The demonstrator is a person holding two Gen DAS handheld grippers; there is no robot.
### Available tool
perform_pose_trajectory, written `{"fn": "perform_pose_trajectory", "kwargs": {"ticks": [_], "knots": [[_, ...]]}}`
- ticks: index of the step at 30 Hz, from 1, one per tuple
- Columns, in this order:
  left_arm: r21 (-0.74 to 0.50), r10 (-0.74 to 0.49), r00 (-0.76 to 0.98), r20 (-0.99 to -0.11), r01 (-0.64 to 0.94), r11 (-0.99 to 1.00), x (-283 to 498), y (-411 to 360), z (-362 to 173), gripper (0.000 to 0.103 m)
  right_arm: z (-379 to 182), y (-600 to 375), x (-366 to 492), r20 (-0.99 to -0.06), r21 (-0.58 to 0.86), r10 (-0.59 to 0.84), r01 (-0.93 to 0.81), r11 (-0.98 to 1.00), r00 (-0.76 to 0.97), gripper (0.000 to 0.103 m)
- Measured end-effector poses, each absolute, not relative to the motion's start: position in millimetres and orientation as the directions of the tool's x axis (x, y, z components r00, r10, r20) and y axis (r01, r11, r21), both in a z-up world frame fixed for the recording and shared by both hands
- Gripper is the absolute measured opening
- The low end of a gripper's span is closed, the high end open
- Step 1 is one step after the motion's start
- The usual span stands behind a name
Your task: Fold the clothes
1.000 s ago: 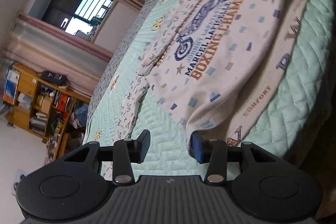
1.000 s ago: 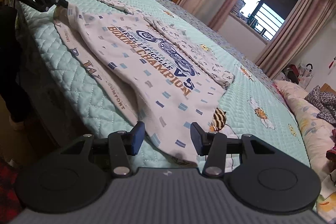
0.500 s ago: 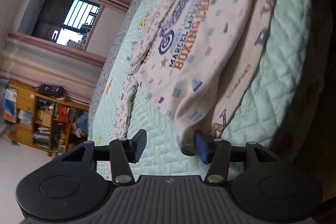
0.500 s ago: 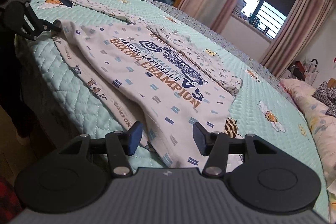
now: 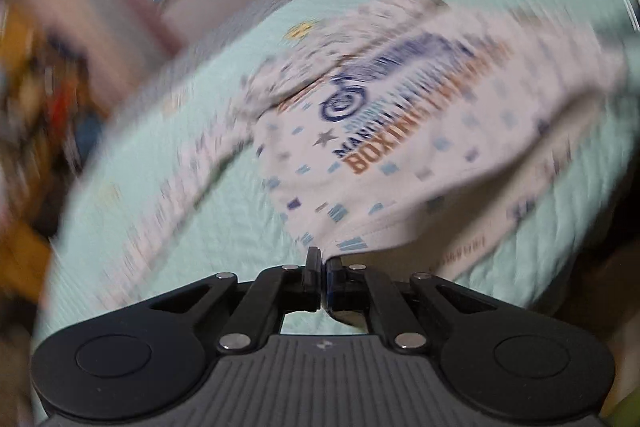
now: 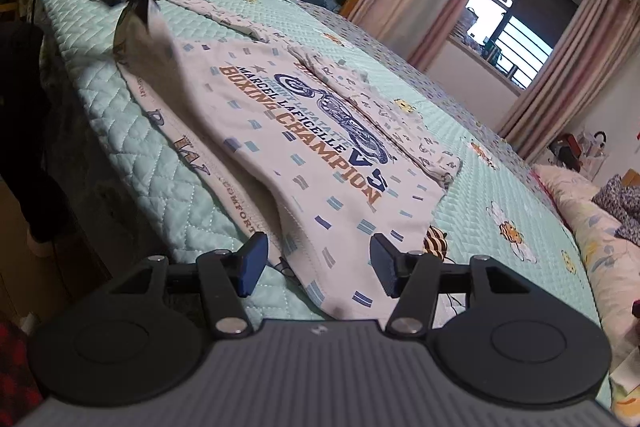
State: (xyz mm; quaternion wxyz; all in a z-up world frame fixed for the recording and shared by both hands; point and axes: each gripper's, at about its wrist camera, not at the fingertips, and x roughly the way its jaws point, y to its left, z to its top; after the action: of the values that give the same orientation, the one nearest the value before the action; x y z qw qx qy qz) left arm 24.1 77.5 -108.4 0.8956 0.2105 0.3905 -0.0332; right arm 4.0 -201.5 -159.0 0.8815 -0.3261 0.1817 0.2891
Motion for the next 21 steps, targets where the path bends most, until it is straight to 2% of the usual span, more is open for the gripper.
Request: {"fn": "perform_pose_trajectory", "kwargs": {"ticks": [4, 15, 21], "knots": [[0.236, 0.061, 0.673, -0.738, 0.172, 0.956, 26.2, 90.6, -102.4, 0.002, -164.4, -194.5, 5.5, -0.491, -0.529, 0.367, -0.605, 0.596, 0.790, 0.058], [0.203, 0.045, 0.645, -0.763, 0.172, 0.964, 35.0, 92.0, -103.1, 0.002, -174.3, -205.3, 2.3, -0.513, -0.586, 0.305, -0.587, 0.559, 0.803, 0.058], [0.225, 0.061, 0.629, -0.775, 0.184, 0.957, 36.0, 88.8, -106.9, 0.003, -168.8, -209.0, 2.7, -0.480, -0.602, 0.308, -0.564, 0.565, 0.822, 0.059]]}}
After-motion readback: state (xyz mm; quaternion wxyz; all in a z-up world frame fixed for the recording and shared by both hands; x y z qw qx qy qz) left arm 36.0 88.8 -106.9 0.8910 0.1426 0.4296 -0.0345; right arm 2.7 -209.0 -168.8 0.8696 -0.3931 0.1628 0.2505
